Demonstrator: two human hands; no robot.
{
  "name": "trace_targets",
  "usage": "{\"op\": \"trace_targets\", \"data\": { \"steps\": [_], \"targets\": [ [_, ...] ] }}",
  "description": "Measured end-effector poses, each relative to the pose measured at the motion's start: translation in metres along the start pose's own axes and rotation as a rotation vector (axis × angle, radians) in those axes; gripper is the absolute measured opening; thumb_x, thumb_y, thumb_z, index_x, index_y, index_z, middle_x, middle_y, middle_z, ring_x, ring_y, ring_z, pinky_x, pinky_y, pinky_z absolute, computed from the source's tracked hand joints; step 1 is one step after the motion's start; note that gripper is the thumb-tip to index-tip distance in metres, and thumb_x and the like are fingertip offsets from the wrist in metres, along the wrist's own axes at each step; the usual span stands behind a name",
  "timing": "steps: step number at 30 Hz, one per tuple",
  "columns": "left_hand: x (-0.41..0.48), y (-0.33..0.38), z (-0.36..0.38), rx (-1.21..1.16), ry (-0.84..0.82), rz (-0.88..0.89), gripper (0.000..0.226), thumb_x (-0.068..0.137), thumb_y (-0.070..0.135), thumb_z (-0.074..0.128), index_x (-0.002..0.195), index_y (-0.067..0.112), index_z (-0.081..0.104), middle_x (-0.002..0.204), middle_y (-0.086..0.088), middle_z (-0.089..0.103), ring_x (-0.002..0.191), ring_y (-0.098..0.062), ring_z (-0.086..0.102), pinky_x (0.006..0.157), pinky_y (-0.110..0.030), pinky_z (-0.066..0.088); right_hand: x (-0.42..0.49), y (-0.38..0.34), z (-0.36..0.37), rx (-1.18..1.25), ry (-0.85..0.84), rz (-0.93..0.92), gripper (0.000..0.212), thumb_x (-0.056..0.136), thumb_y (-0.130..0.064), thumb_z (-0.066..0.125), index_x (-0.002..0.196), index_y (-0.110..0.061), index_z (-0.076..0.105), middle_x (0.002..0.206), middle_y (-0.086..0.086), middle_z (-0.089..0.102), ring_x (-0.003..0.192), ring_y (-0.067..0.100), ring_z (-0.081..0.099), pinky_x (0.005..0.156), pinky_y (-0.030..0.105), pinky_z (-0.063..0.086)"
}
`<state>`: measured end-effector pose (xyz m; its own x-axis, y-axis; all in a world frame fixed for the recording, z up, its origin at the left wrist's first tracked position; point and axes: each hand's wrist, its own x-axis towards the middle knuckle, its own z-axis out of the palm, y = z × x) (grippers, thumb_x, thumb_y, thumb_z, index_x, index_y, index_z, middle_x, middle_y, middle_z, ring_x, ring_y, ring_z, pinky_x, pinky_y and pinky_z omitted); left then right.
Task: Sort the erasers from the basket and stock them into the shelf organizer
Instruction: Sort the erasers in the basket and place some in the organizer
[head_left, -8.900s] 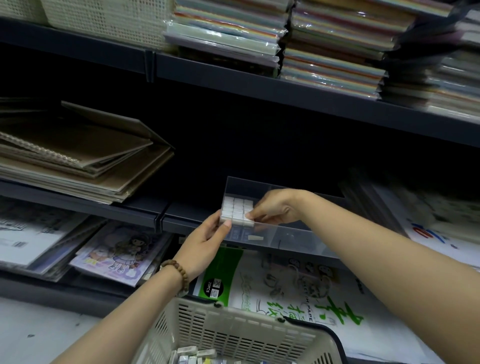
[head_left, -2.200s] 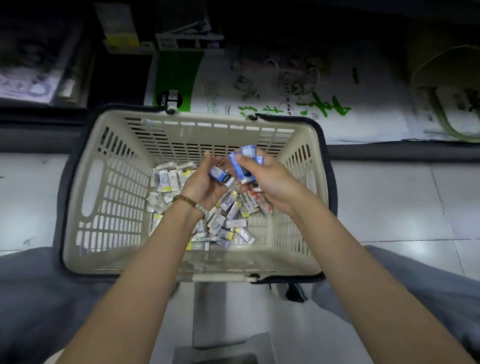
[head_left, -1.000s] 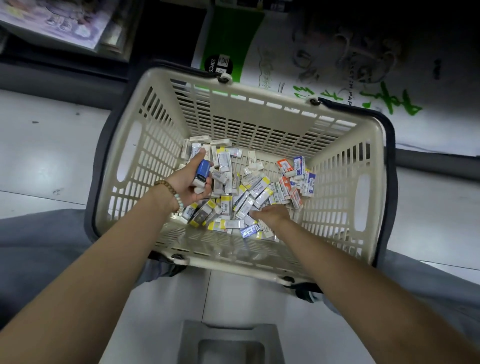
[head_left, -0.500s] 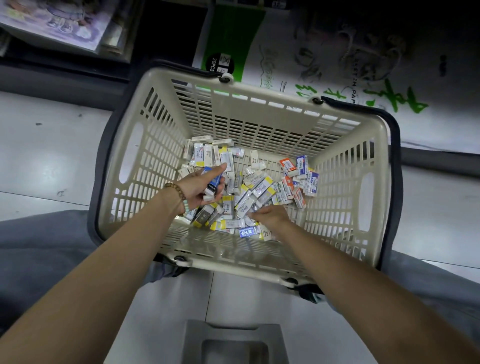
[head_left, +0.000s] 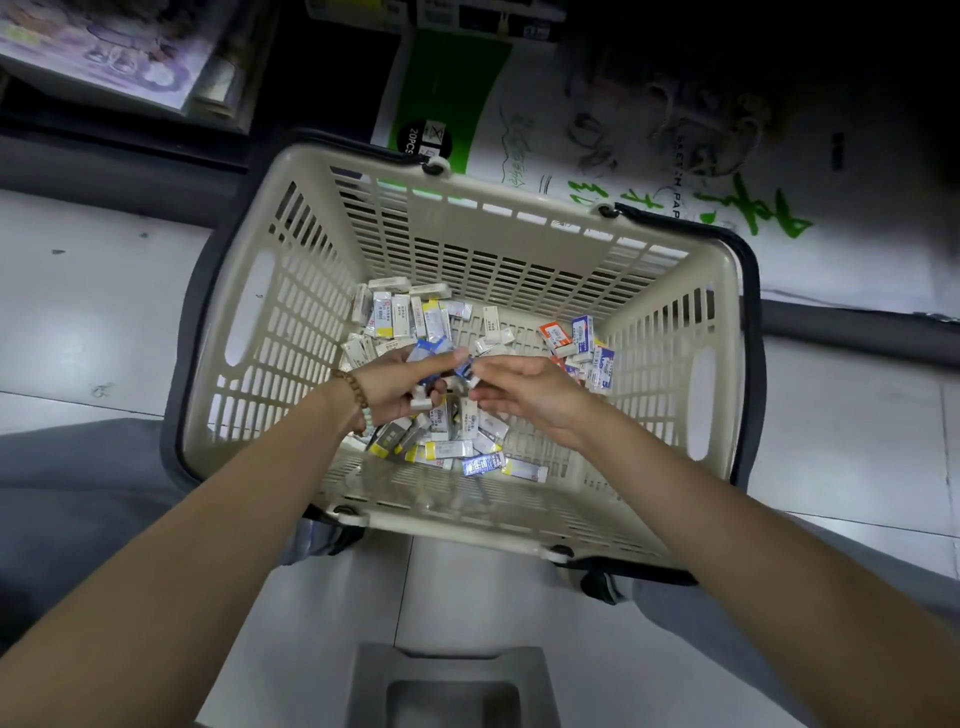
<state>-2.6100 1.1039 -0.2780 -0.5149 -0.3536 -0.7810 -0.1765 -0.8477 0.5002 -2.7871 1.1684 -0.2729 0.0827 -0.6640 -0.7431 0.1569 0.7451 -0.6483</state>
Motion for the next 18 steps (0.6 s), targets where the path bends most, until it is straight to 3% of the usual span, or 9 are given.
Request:
{"op": "trace_targets", "data": {
  "steps": [3,5,8,10,14,18],
  "targets": [
    [-0.001,0.001,-0.003,-0.011,0.056,0.016,0.034,0.062,0.034,0.079,0.084,0.013,0.064,0.055,0.003,0.054,0.044,-0.006,0.049,0.045,-0.016,0.046,0.003,0.011,0.003,-0.018,-0.055,0.02,0.024,0.086,-0.026,0.064,0.106,-0.013,0.065,0.09,0.0,0.074,0.082,0.011,0.07,0.069,0.019,0.055],
    [0.0,0.003,-0.009,-0.076,0.153,0.002,0.027,0.074,0.029,0.074,0.09,0.012,0.061,0.057,0.0,0.053,0.04,-0.008,0.047,0.043,-0.017,0.047,0.003,0.021,-0.009,-0.253,-0.033,0.066,0.032,0.087,-0.033,0.062,0.112,-0.013,0.065,0.106,0.001,0.071,0.087,0.008,0.066,0.068,0.015,0.051],
    [-0.001,0.005,-0.012,-0.071,0.207,-0.005,0.03,0.077,0.036,0.072,0.095,0.014,0.061,0.069,-0.004,0.056,0.04,-0.009,0.046,0.047,-0.018,0.05,0.011,0.051,-0.032,-0.679,-0.032,0.161,0.032,0.088,-0.024,0.065,0.116,-0.008,0.065,0.12,0.007,0.063,0.098,0.008,0.059,0.076,0.014,0.045],
    [-0.002,0.005,-0.01,-0.045,0.207,-0.01,0.04,0.072,0.044,0.072,0.1,0.017,0.062,0.067,-0.001,0.059,0.04,-0.008,0.047,0.047,-0.017,0.05,0.018,0.068,-0.034,-0.764,-0.068,0.201,0.04,0.084,-0.021,0.07,0.12,-0.007,0.061,0.115,0.007,0.062,0.108,0.017,0.057,0.09,0.023,0.044],
    [-0.003,0.005,-0.006,-0.062,0.181,-0.019,0.034,0.072,0.047,0.07,0.091,0.02,0.064,0.06,0.0,0.059,0.04,-0.006,0.047,0.045,-0.017,0.049,0.028,0.084,-0.025,-0.791,0.009,0.15,0.029,0.078,-0.022,0.076,0.098,-0.011,0.058,0.078,-0.006,0.052,0.088,0.019,0.054,0.09,0.036,0.046],
    [-0.001,0.004,-0.007,-0.103,0.168,-0.015,0.046,0.063,0.041,0.075,0.099,0.015,0.062,0.06,0.002,0.067,0.056,-0.007,0.063,0.054,-0.018,0.056,0.029,0.096,-0.014,-0.778,0.12,0.121,0.027,0.073,-0.02,0.08,0.084,-0.015,0.055,0.086,0.002,0.056,0.084,0.019,0.055,0.081,0.034,0.048]
  ]
}}
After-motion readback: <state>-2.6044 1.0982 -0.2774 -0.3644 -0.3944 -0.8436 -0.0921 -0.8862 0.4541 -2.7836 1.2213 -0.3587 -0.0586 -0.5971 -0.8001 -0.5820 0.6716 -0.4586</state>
